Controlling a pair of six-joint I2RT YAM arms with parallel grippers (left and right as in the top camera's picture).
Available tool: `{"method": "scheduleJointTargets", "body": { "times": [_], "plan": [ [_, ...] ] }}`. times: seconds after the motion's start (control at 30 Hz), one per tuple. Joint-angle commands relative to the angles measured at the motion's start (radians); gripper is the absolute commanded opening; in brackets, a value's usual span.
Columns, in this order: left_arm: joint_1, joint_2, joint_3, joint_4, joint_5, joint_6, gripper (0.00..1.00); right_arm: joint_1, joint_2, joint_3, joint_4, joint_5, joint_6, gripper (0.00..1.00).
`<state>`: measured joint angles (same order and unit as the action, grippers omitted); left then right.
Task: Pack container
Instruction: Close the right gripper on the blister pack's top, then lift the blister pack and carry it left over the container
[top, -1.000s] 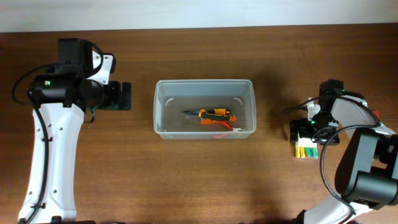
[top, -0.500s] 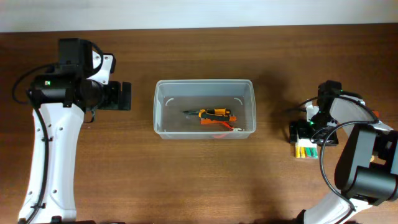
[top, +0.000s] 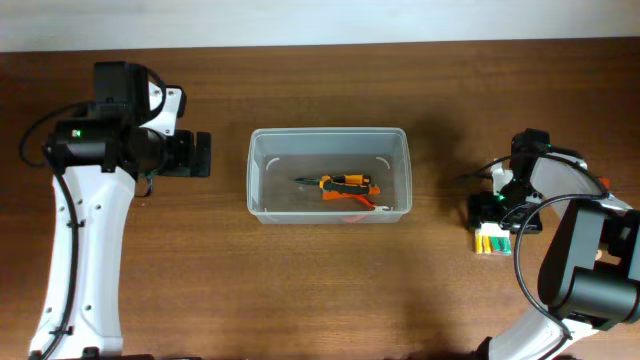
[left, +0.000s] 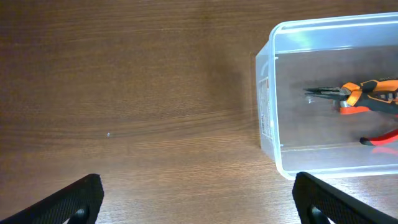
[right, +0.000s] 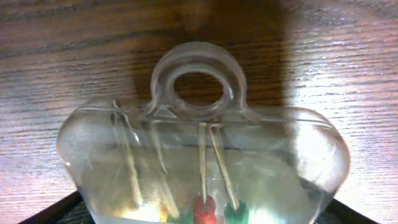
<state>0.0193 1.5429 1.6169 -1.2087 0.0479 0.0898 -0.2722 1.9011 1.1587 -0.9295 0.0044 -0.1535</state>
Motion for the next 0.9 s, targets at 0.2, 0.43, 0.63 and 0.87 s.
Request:
{"method": "scheduleJointTargets", "body": {
  "times": [0.2, 0.43, 0.63, 0.87],
  "plan": [
    [0.003, 0.000, 0.018, 0.000, -0.003, 0.002, 0.99, 0.003, 0.010, -0.008, 0.010, 0.012, 0.001, 0.77],
    [0.003, 0.000, 0.018, 0.000, -0.003, 0.002, 0.99, 0.003, 0.010, 0.001, 0.008, 0.012, 0.001, 0.74],
    [0.003, 0.000, 0.018, 0.000, -0.003, 0.002, 0.99, 0.003, 0.010, 0.063, -0.027, 0.012, 0.000, 0.73],
    [0.003, 0.000, 0.018, 0.000, -0.003, 0.002, 0.99, 0.003, 0.010, 0.129, -0.075, 0.012, 0.000, 0.64]
  ]
}}
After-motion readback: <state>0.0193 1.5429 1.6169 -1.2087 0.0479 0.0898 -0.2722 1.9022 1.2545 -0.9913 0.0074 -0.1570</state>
